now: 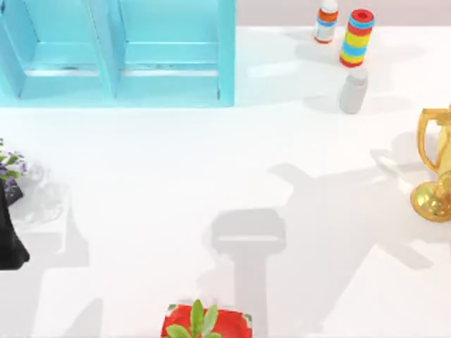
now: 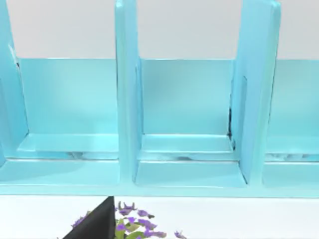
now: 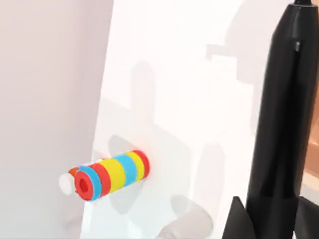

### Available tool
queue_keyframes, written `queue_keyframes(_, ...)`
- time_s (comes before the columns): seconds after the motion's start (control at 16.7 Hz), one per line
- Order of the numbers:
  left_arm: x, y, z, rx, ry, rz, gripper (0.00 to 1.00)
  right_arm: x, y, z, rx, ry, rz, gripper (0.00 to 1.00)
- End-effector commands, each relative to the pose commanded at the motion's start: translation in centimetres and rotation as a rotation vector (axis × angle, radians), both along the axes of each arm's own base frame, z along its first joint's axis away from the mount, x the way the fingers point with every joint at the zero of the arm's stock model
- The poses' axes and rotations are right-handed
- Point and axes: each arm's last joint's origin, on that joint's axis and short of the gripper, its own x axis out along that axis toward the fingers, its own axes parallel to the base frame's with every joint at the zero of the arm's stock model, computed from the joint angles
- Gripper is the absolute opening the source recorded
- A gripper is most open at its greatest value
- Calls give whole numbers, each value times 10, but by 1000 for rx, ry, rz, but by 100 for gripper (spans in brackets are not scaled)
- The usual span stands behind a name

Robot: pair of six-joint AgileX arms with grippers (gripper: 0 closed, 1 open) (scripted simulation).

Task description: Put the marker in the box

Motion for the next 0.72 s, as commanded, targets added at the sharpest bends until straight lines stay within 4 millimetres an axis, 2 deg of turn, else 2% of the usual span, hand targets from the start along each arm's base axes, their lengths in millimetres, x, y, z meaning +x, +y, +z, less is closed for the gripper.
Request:
queue_keyframes(0.12,0,0,0,0,0,0,100,-27,-48,-16,-4,51,-87,0)
queue_keyframes(0.3,0,0,0,0,0,0,100,-66,-97,-50,22,148,-160,0)
queue_keyframes(0.42,0,0,0,0,0,0,100,-85,-115,-74,59,214,-176,0)
queue_keyframes(0.54,0,0,0,0,0,0,100,-94,-123,-91,91,258,-177,0)
queue_keyframes(0.72,0,0,0,0,0,0,100,-96,-124,-94,96,266,-176,0)
